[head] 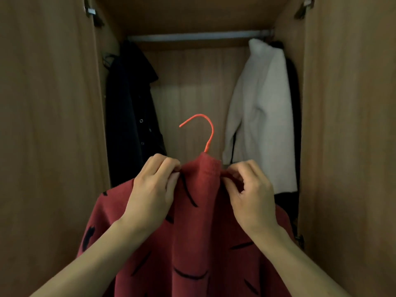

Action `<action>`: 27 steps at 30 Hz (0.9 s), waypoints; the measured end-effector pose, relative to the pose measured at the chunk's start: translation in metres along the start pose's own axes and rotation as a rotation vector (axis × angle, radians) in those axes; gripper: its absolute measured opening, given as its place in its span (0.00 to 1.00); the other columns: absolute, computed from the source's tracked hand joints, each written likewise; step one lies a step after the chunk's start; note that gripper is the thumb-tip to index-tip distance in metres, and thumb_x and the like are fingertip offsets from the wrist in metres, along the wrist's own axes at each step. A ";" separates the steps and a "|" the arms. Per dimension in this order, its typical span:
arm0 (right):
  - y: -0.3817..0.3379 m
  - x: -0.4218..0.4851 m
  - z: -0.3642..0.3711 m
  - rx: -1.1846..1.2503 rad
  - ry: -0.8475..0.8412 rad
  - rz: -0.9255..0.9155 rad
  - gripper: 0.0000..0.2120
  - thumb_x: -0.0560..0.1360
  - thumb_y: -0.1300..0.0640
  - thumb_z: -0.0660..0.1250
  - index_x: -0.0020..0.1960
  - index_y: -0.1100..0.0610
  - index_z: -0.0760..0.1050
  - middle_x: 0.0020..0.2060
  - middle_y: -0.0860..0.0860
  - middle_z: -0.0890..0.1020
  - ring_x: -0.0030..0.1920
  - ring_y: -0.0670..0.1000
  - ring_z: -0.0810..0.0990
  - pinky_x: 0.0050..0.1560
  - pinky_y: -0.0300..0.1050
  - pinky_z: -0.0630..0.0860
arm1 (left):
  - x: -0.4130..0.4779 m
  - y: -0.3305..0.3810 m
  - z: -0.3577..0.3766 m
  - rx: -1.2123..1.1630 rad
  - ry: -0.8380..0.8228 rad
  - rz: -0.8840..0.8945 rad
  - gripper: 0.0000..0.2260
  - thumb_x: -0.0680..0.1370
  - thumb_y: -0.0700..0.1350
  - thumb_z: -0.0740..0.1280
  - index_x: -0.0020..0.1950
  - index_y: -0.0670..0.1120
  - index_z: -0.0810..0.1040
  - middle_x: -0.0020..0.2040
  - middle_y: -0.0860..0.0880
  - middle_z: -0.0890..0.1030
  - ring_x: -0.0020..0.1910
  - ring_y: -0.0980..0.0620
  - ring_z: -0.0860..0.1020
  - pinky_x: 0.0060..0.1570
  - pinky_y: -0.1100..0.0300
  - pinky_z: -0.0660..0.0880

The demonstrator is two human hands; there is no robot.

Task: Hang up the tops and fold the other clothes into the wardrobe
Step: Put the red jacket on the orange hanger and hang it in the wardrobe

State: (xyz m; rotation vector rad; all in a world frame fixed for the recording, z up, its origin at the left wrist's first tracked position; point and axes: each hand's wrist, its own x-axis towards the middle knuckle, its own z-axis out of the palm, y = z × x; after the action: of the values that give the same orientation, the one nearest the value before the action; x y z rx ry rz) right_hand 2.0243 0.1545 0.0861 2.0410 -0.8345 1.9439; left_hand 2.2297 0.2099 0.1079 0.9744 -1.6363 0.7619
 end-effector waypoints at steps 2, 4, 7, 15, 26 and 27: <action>0.012 0.016 0.003 0.001 0.044 -0.001 0.06 0.73 0.60 0.74 0.46 0.56 0.77 0.41 0.47 0.76 0.41 0.52 0.77 0.42 0.56 0.76 | 0.020 -0.005 0.016 -0.012 0.032 0.026 0.03 0.78 0.35 0.67 0.49 0.42 0.77 0.46 0.50 0.75 0.44 0.50 0.75 0.46 0.55 0.74; 0.022 0.031 0.006 0.018 0.076 -0.011 0.07 0.72 0.61 0.74 0.46 0.56 0.77 0.40 0.47 0.75 0.40 0.51 0.77 0.41 0.51 0.76 | 0.036 -0.009 0.031 -0.017 0.070 0.052 0.02 0.78 0.36 0.66 0.48 0.41 0.78 0.46 0.49 0.76 0.44 0.48 0.76 0.45 0.51 0.76; 0.040 0.051 0.010 0.023 0.106 -0.036 0.08 0.72 0.63 0.75 0.43 0.56 0.76 0.39 0.46 0.74 0.39 0.49 0.76 0.39 0.45 0.75 | 0.055 -0.016 0.053 -0.022 0.118 0.100 0.02 0.77 0.35 0.66 0.48 0.40 0.78 0.46 0.49 0.76 0.44 0.49 0.76 0.45 0.52 0.76; 0.080 0.111 0.019 -0.004 0.165 -0.117 0.08 0.72 0.62 0.75 0.41 0.55 0.77 0.38 0.46 0.74 0.37 0.48 0.76 0.38 0.43 0.75 | 0.110 -0.040 0.101 -0.061 0.172 0.156 0.02 0.77 0.36 0.67 0.48 0.41 0.78 0.45 0.50 0.76 0.43 0.51 0.76 0.46 0.57 0.74; 0.122 0.210 0.071 -0.254 0.269 -0.241 0.06 0.71 0.60 0.75 0.41 0.54 0.78 0.38 0.48 0.76 0.40 0.53 0.77 0.42 0.57 0.76 | 0.203 -0.115 0.176 -0.001 0.266 0.260 0.03 0.75 0.41 0.68 0.44 0.44 0.74 0.41 0.50 0.74 0.41 0.48 0.72 0.40 0.49 0.71; 0.127 0.219 0.077 -0.285 0.279 -0.259 0.07 0.71 0.60 0.75 0.42 0.54 0.77 0.39 0.49 0.76 0.40 0.53 0.77 0.42 0.58 0.76 | 0.212 -0.124 0.182 0.009 0.285 0.276 0.03 0.75 0.41 0.68 0.44 0.45 0.74 0.40 0.50 0.74 0.41 0.48 0.71 0.40 0.50 0.70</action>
State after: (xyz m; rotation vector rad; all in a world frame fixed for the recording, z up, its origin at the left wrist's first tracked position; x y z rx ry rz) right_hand 2.0180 -0.0449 0.2594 1.5838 -0.6965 1.7939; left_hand 2.2290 -0.0515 0.2667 0.6176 -1.5317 1.0445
